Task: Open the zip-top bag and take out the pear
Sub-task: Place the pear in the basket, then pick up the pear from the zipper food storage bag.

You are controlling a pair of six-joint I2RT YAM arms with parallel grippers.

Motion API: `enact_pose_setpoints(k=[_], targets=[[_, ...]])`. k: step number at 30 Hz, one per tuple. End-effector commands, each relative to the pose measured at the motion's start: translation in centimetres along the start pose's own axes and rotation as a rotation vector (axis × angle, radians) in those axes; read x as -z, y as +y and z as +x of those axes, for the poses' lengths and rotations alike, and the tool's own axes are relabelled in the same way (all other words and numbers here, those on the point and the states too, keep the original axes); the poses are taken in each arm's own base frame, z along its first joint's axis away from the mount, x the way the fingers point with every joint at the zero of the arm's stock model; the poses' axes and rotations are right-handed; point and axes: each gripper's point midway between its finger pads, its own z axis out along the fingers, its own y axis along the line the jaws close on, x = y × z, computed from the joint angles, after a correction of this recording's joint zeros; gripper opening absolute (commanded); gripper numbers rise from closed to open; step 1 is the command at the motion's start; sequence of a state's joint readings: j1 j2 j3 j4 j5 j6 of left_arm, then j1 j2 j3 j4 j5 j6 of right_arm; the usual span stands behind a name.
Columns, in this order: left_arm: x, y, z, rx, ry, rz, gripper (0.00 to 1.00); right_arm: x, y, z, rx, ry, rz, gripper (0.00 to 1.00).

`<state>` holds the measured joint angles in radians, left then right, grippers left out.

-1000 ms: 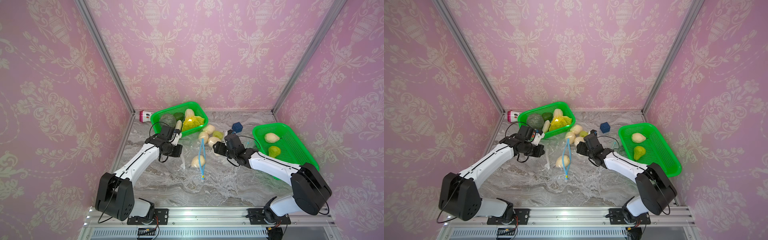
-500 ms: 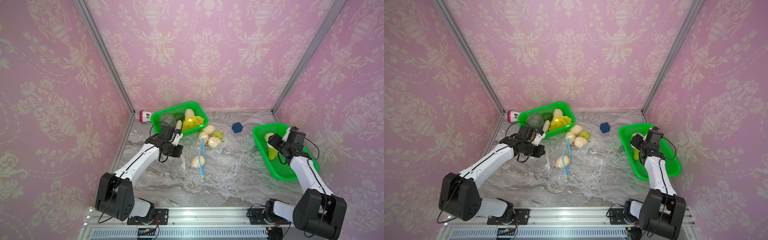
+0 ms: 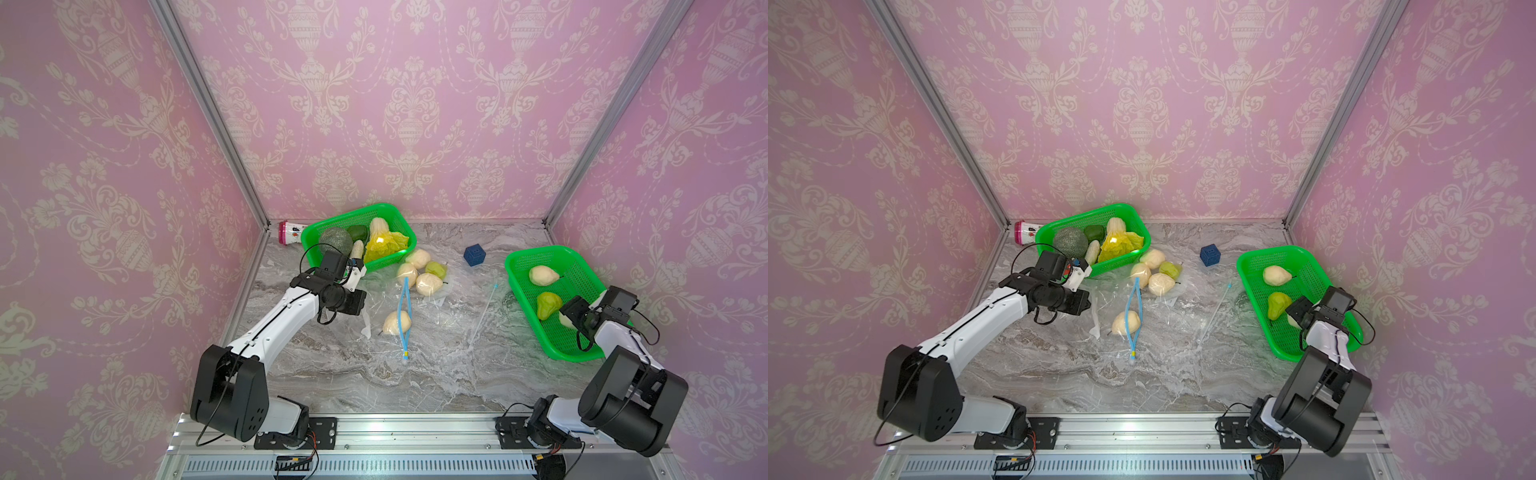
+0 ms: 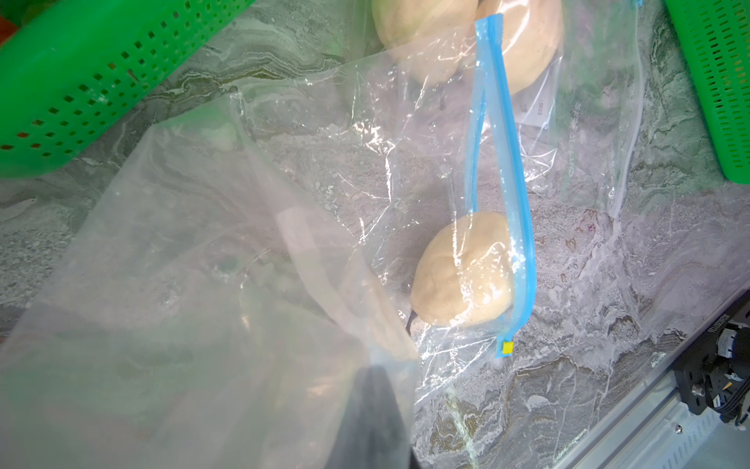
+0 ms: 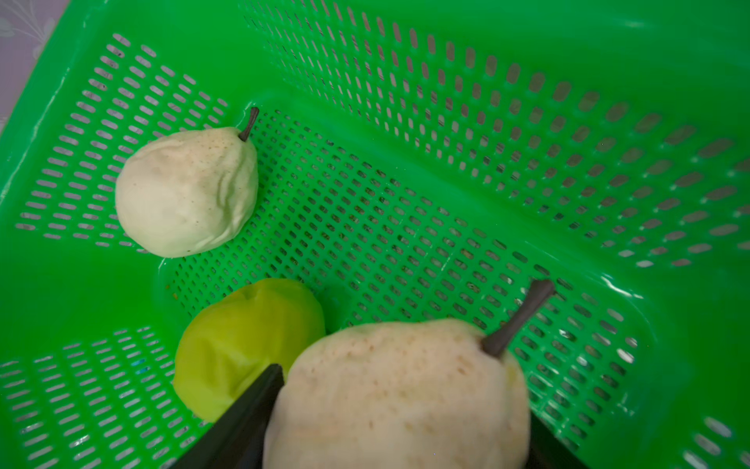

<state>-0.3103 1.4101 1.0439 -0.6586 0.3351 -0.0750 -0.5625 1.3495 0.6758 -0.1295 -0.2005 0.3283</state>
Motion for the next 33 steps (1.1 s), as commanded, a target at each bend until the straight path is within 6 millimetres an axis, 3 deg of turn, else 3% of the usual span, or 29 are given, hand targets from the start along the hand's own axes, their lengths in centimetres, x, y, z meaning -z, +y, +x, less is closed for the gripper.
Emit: enact_pose_setpoints(k=[1, 7, 11, 13, 15, 17, 21, 24, 29, 33], targets=[[0.0, -0.3, 0.3, -0.019, 0.006, 0.029, 0.04, -0.7, 0.2, 1.0, 0.006, 0.017, -0.039, 0.77], [0.0, -0.3, 0.4, -0.017, 0.006, 0.03, 0.04, -0.2, 0.4, 0.9, 0.031, 0.002, -0.044, 0.85], [0.0, -0.2, 0.3, -0.022, 0.004, 0.024, 0.04, 1.9, 1.7, -0.5, 0.06, -0.067, -0.074, 0.89], [0.0, -0.2, 0.3, -0.023, 0.004, 0.02, 0.04, 3.4, 3.4, -1.0, 0.093, -0.097, -0.112, 0.89], [0.0, -0.2, 0.3, -0.024, 0.005, 0.022, 0.04, 5.6, 6.9, -1.3, 0.158, -0.138, -0.204, 0.88], [0.0, -0.2, 0.2, -0.022, 0.004, 0.023, 0.04, 7.5, 11.0, -0.2, 0.232, -0.139, -0.334, 0.86], [-0.1, -0.2, 0.2, -0.022, 0.004, 0.023, 0.03, 10.3, 17.9, 4.5, 0.331, -0.034, -0.606, 0.78], [-0.1, -0.1, 0.3, -0.022, 0.004, 0.019, 0.04, 11.5, 21.7, 9.1, 0.397, 0.068, -0.748, 0.69], [-0.2, 0.1, 0.4, -0.019, 0.01, 0.009, 0.03, 13.6, 26.6, 16.3, 0.448, 0.206, -0.913, 0.58], [-0.3, 0.2, 0.5, -0.016, 0.012, 0.006, 0.03, 14.4, 29.4, 21.5, 0.439, 0.323, -0.987, 0.57]])
